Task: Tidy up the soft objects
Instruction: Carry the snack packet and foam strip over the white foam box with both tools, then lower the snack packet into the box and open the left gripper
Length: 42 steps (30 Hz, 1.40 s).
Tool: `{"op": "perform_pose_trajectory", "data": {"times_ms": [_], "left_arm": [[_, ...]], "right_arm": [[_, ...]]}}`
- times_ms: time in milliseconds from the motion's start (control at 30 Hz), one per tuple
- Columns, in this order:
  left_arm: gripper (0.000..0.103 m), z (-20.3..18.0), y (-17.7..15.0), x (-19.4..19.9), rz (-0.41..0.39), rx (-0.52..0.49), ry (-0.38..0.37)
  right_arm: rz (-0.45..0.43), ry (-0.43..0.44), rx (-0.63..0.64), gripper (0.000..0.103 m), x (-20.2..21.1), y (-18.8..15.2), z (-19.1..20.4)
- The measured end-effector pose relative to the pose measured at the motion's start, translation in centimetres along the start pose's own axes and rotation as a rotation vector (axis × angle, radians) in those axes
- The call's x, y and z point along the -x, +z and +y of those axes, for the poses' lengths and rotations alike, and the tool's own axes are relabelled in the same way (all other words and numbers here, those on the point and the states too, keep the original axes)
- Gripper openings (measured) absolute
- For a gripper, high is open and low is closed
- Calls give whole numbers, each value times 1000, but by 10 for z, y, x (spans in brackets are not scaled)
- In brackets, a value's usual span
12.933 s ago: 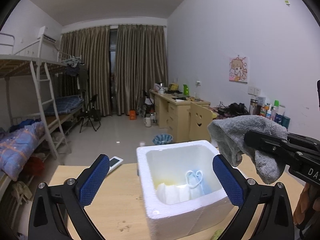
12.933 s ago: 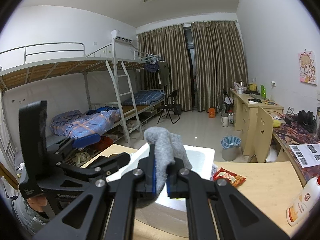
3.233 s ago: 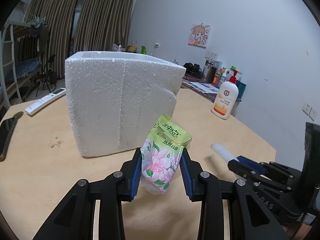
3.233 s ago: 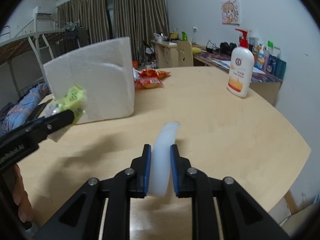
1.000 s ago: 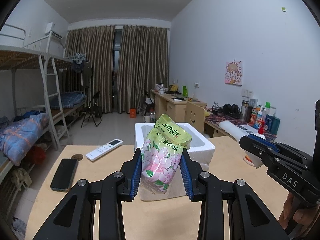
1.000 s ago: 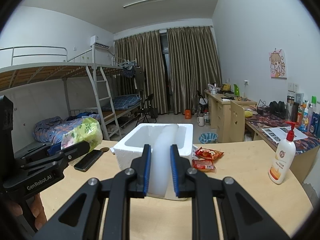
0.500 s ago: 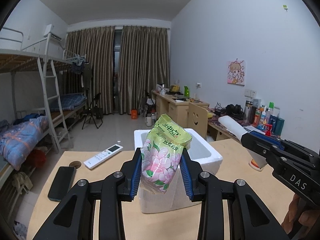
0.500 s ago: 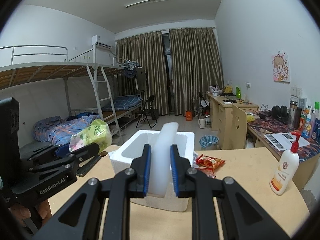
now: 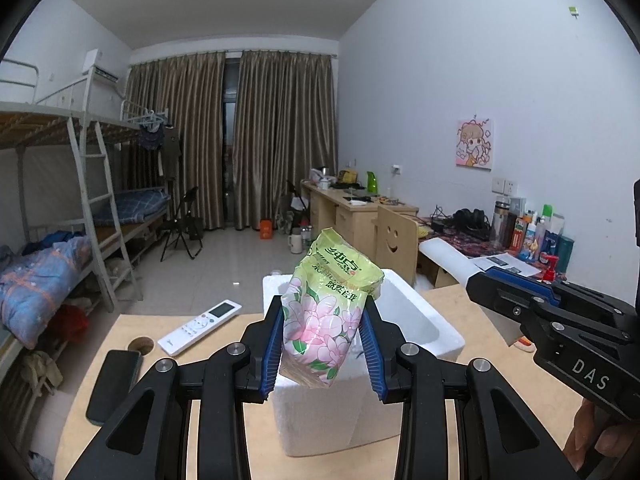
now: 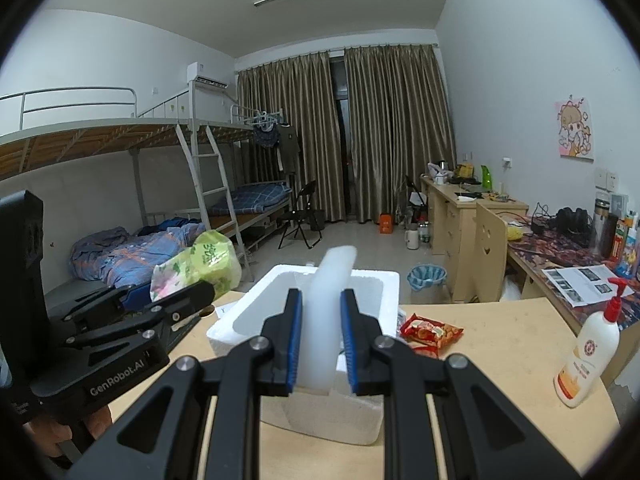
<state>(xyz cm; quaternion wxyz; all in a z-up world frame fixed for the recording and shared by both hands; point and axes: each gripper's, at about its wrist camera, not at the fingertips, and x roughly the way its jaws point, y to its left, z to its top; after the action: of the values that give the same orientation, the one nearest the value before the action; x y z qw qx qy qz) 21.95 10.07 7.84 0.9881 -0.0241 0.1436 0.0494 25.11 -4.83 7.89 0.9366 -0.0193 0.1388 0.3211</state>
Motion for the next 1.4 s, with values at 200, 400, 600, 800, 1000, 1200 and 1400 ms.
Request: {"op": "perform_pose_trajectory", "data": {"times_ms": [200, 400, 600, 800, 1000, 1200, 1400], "left_arm": [[37, 1, 4, -16, 12, -4, -11], [37, 7, 7, -32, 22, -9, -17], [37, 9, 11, -50, 52, -20, -27], [37, 11, 12, -69, 69, -33, -58], [37, 15, 11, -88, 98, -37, -76], [37, 15, 12, -100, 109, -50, -77], [71, 15, 10, -103, 121, -44, -69]], "right_arm": [[10, 0, 6, 23, -10, 3, 1], [24, 4, 7, 23, -20, 3, 2], [31, 7, 7, 23, -25, 5, 1], [40, 4, 11, 23, -33, 6, -1], [51, -3, 1, 23, -41, 5, -4], [65, -6, -9, 23, -48, 6, -5], [70, -9, -15, 23, -49, 8, -7]]}}
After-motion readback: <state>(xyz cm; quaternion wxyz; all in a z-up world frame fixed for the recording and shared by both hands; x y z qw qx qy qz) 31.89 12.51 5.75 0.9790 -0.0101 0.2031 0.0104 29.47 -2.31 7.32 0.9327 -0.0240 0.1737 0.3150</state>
